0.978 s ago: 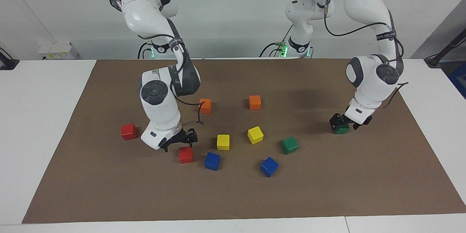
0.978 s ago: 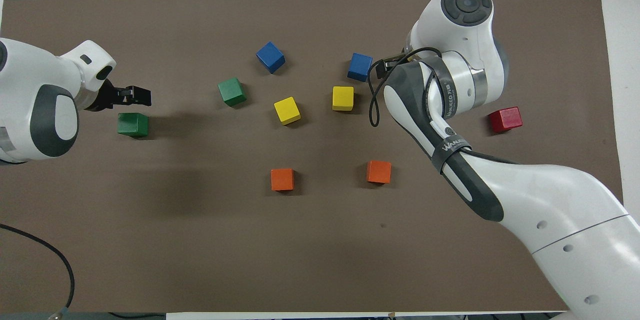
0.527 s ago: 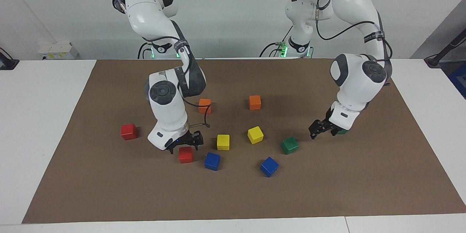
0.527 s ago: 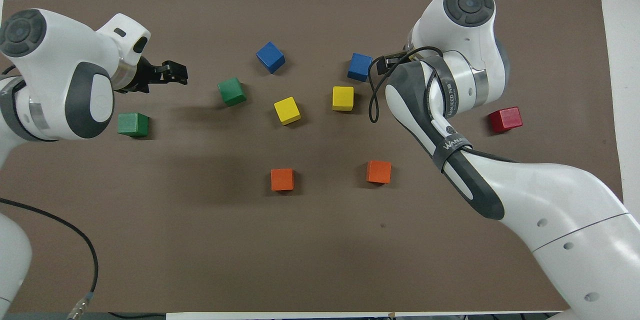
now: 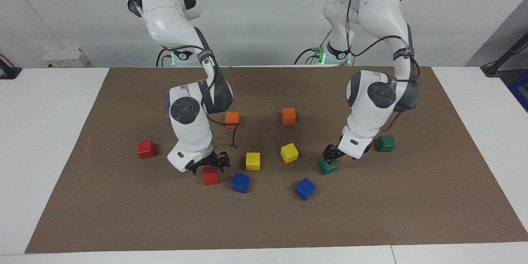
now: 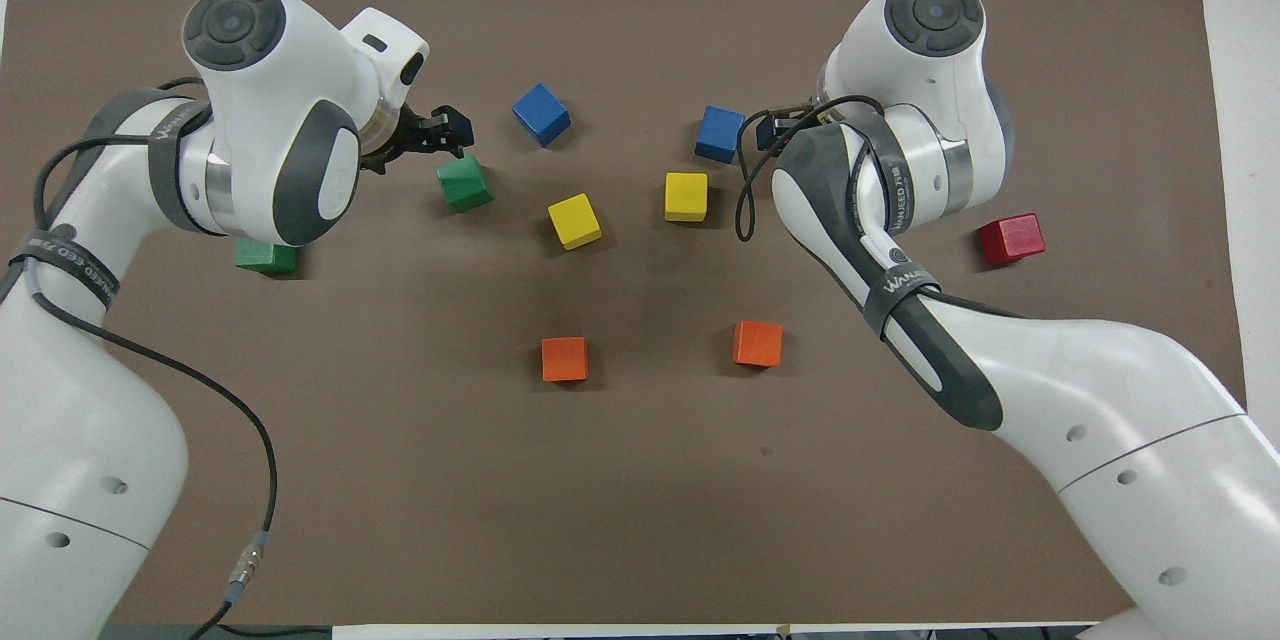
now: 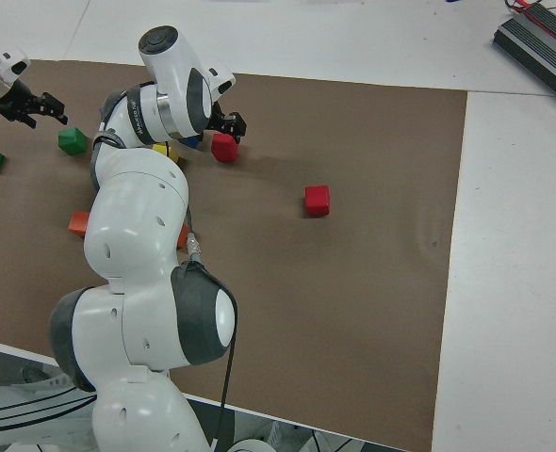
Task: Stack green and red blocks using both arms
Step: 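Grasp the green block with the left gripper while the right gripper grasps red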
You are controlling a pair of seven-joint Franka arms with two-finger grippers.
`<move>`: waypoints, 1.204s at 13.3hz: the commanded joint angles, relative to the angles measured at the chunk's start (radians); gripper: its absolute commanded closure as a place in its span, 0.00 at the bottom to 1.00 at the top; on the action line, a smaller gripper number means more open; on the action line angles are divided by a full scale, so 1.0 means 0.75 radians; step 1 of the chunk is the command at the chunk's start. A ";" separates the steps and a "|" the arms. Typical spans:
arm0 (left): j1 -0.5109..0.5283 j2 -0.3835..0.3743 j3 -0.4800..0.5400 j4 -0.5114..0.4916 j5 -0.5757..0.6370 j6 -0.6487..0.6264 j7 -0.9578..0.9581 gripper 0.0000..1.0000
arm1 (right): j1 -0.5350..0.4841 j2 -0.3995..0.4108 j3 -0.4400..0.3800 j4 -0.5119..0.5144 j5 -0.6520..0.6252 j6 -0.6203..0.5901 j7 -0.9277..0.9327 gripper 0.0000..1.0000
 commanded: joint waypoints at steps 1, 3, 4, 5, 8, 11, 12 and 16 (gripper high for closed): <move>-0.022 0.022 0.022 0.015 0.061 -0.019 -0.045 0.00 | -0.013 -0.004 0.009 -0.066 -0.008 0.070 0.033 0.00; -0.020 0.016 0.022 -0.014 0.063 0.013 -0.126 0.00 | -0.015 -0.004 0.009 -0.074 -0.008 0.076 0.033 0.00; -0.022 0.008 0.020 -0.046 0.063 0.050 -0.173 0.00 | -0.015 -0.002 0.009 -0.076 -0.008 0.080 0.033 0.00; -0.022 0.000 0.020 -0.093 0.063 0.097 -0.204 0.00 | -0.015 -0.002 0.009 -0.088 -0.008 0.104 0.033 0.00; -0.022 -0.010 0.018 -0.130 0.059 0.173 -0.278 0.00 | -0.017 -0.002 0.009 -0.109 -0.008 0.133 0.033 0.20; -0.024 -0.008 0.018 -0.128 0.055 0.187 -0.353 0.00 | -0.017 -0.008 0.009 -0.115 -0.008 0.107 0.033 1.00; -0.036 -0.008 0.018 -0.128 0.055 0.196 -0.368 0.00 | -0.019 -0.014 0.009 -0.107 -0.010 0.084 0.033 1.00; -0.073 -0.016 0.022 -0.204 0.057 0.259 -0.384 0.00 | -0.055 -0.076 -0.015 -0.031 -0.057 -0.063 0.013 1.00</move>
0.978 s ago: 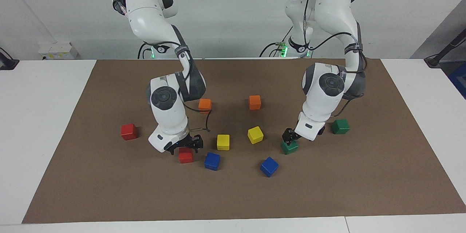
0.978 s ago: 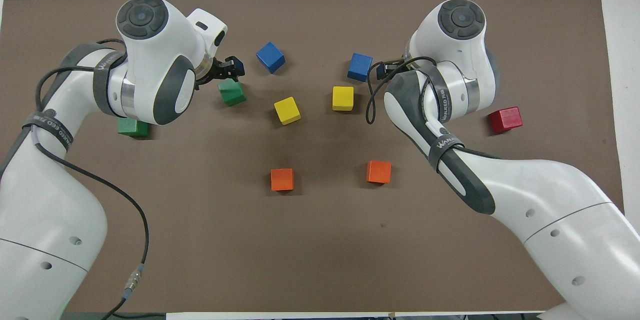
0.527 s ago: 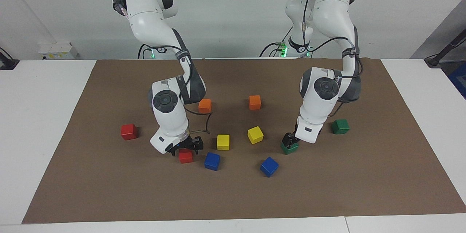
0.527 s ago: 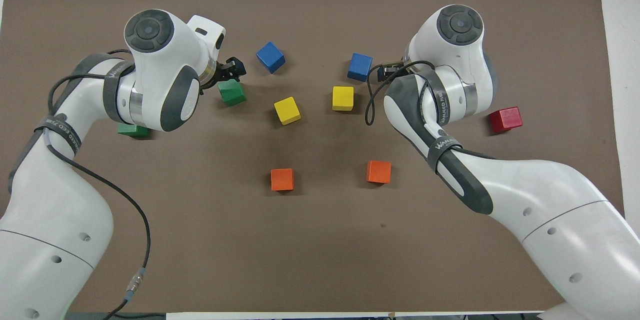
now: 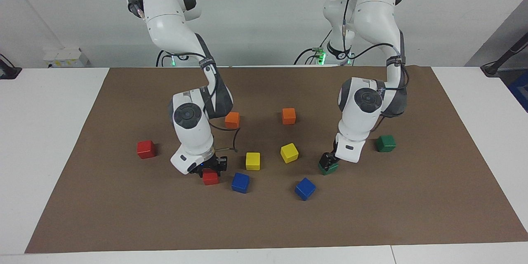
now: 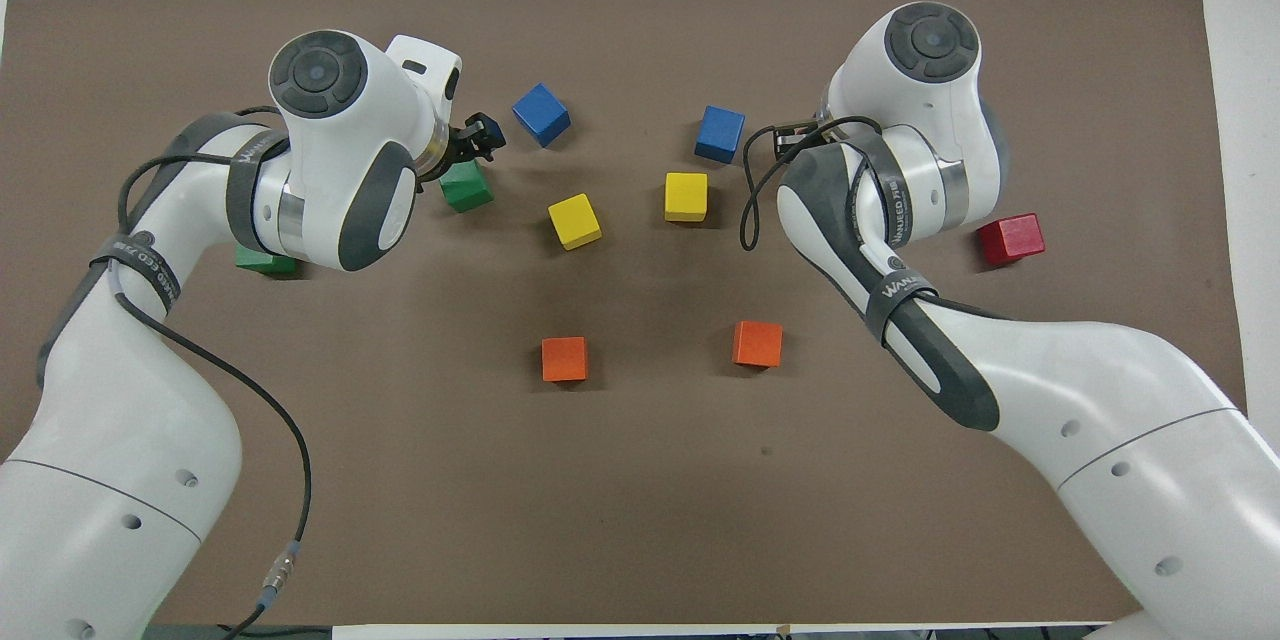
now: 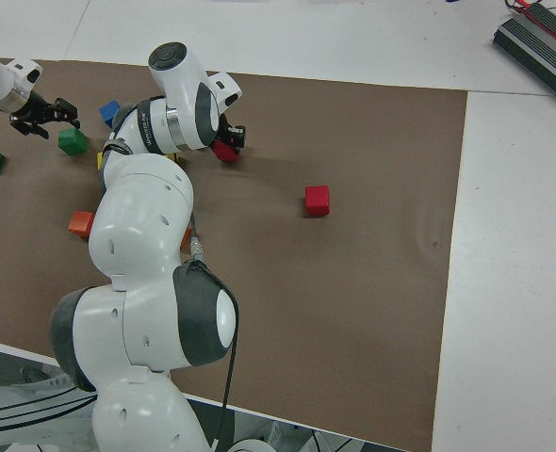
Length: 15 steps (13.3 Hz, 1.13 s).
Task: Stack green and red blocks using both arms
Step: 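Carry the green and red blocks above the placed blocks with both grippers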
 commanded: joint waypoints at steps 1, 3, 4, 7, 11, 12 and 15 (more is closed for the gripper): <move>-0.035 -0.035 0.020 -0.100 0.029 0.085 -0.038 0.00 | -0.086 -0.074 0.006 0.027 -0.071 -0.097 -0.026 1.00; -0.033 -0.037 0.020 -0.102 0.033 0.083 -0.036 0.00 | -0.190 -0.158 0.008 0.009 -0.069 -0.176 -0.244 1.00; -0.035 -0.037 0.020 -0.110 0.037 0.085 -0.034 0.00 | -0.229 -0.211 0.008 -0.020 -0.063 -0.215 -0.339 1.00; -0.035 -0.037 0.020 -0.131 0.066 0.087 -0.034 0.00 | -0.285 -0.391 0.008 -0.238 -0.061 -0.205 -0.389 1.00; -0.033 -0.039 0.020 -0.137 0.066 0.089 -0.032 0.19 | -0.344 -0.583 0.008 -0.575 -0.055 0.013 -0.450 1.00; -0.033 -0.039 0.020 -0.135 0.066 0.091 -0.032 0.26 | -0.371 -0.612 0.010 -0.641 -0.053 0.077 -0.493 1.00; -0.029 -0.039 0.022 -0.108 0.066 0.043 -0.032 1.00 | -0.444 -0.622 0.012 -0.681 -0.047 0.126 -0.644 1.00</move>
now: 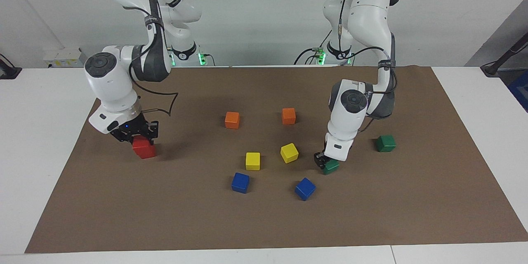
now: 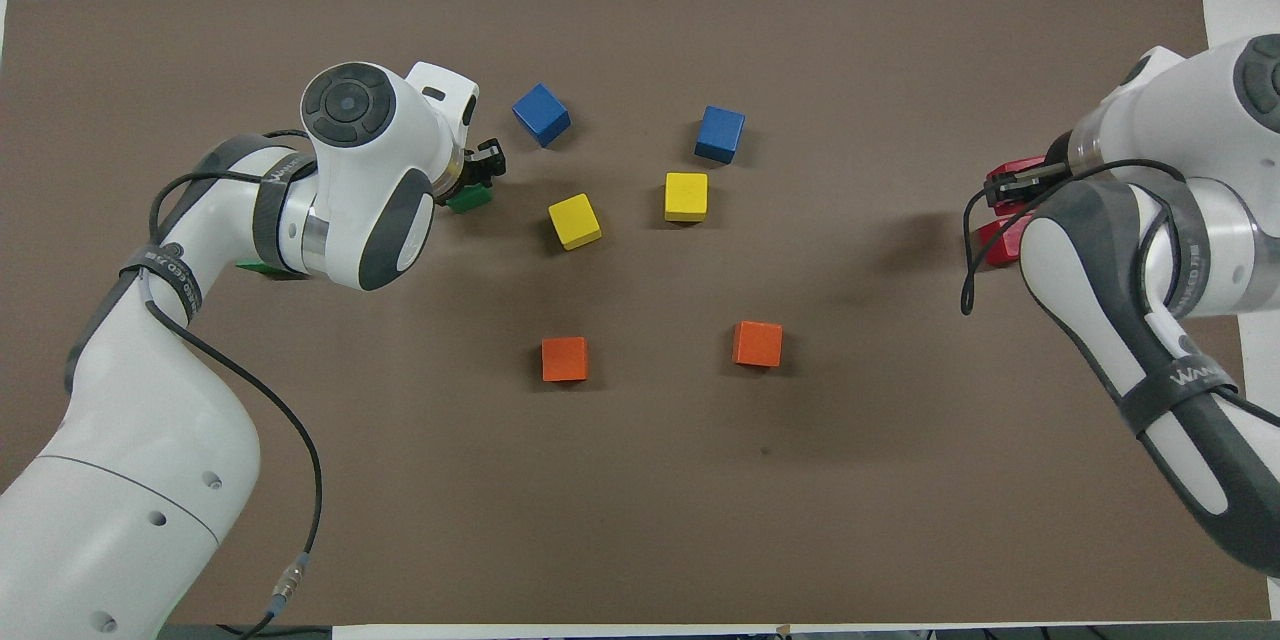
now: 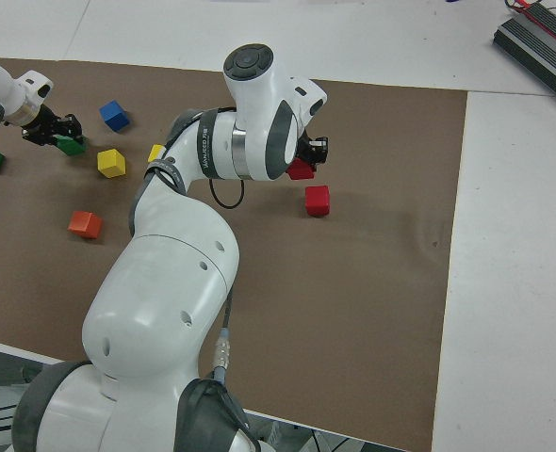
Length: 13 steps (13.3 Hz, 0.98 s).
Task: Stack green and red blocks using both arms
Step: 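Carry the green and red blocks above the placed blocks with both grippers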
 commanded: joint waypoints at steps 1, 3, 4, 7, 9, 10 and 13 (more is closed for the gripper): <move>-0.009 -0.034 0.018 0.009 0.039 -0.080 -0.023 1.00 | -0.053 -0.055 0.020 -0.079 0.010 0.044 -0.104 1.00; 0.009 -0.091 0.016 0.013 0.064 -0.162 0.009 1.00 | -0.063 -0.065 0.018 -0.134 0.024 0.107 -0.133 1.00; 0.047 -0.150 0.014 -0.029 0.064 -0.169 0.090 1.00 | -0.083 -0.072 0.020 -0.181 0.030 0.165 -0.157 1.00; 0.219 -0.306 0.010 -0.111 0.054 -0.287 0.474 1.00 | -0.083 -0.084 0.022 -0.214 0.051 0.196 -0.210 1.00; 0.293 -0.325 0.010 -0.107 0.052 -0.334 0.647 1.00 | -0.083 -0.090 0.020 -0.224 0.169 0.196 -0.337 1.00; 0.324 -0.325 0.010 -0.111 0.052 -0.332 0.714 1.00 | -0.083 -0.090 0.020 -0.224 0.190 0.188 -0.370 1.00; 0.397 -0.325 0.010 -0.120 0.052 -0.314 0.872 1.00 | -0.071 -0.092 0.018 -0.224 0.190 0.184 -0.362 1.00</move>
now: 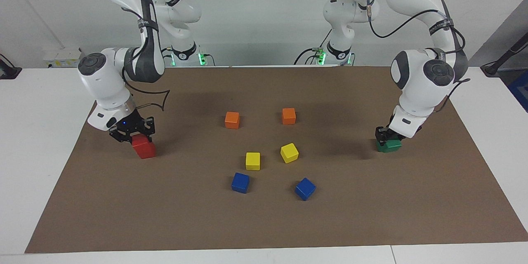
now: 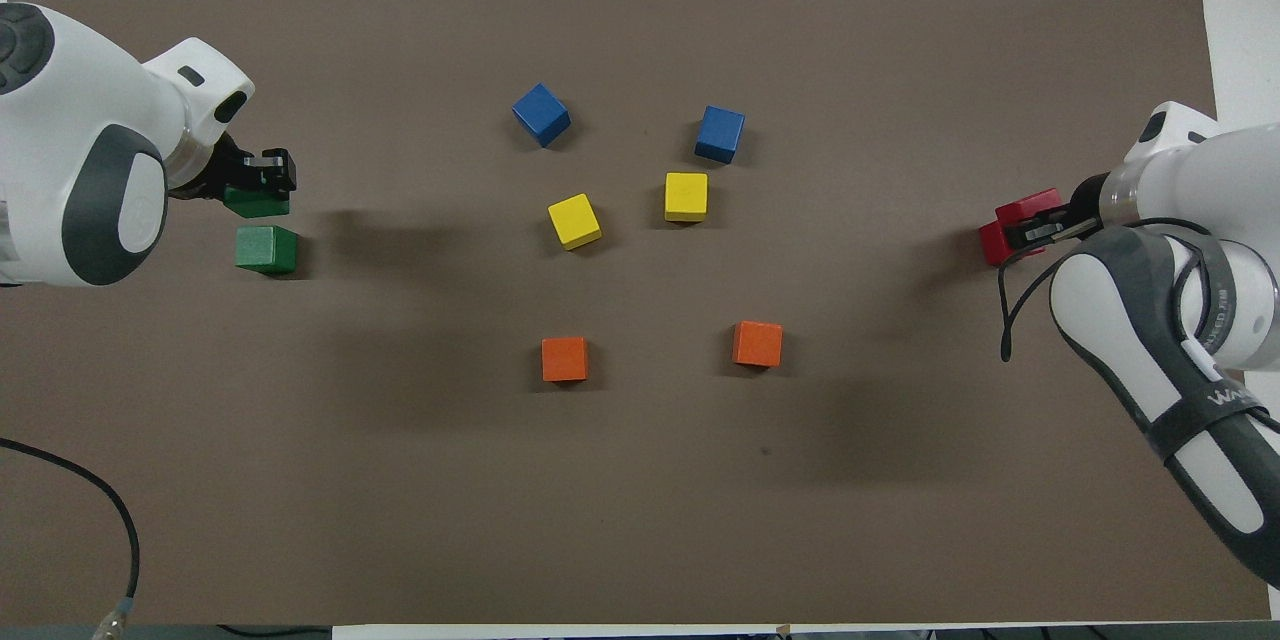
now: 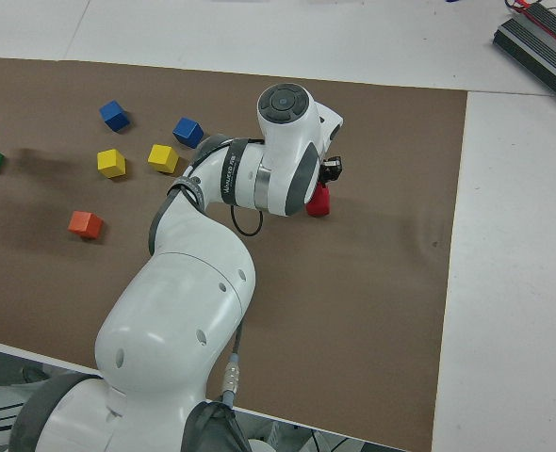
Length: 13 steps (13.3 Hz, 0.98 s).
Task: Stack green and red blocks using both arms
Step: 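Lower each held block onto the matching placed block with both grippers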
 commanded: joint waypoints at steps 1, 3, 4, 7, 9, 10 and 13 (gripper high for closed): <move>0.052 -0.028 -0.013 -0.055 0.010 0.023 0.109 1.00 | -0.018 -0.038 0.015 -0.040 0.030 0.008 -0.034 1.00; 0.058 -0.048 -0.011 -0.110 0.010 0.049 0.126 1.00 | -0.026 -0.038 0.015 -0.038 0.030 0.012 -0.014 1.00; 0.064 -0.059 -0.011 -0.134 0.010 0.066 0.156 1.00 | -0.026 -0.038 0.015 -0.038 0.030 0.010 0.019 1.00; 0.097 -0.071 -0.015 -0.190 -0.009 0.099 0.267 1.00 | -0.032 -0.032 0.013 -0.038 0.030 0.002 0.062 1.00; 0.099 -0.081 -0.013 -0.210 -0.037 0.101 0.265 1.00 | -0.032 -0.034 0.013 -0.038 0.030 -0.008 0.096 1.00; 0.101 -0.085 -0.013 -0.214 -0.084 0.101 0.265 1.00 | -0.032 -0.034 0.013 -0.038 0.030 -0.022 0.123 1.00; 0.122 -0.091 -0.011 -0.235 -0.109 0.115 0.269 1.00 | -0.032 -0.034 0.013 -0.038 0.030 -0.024 0.131 1.00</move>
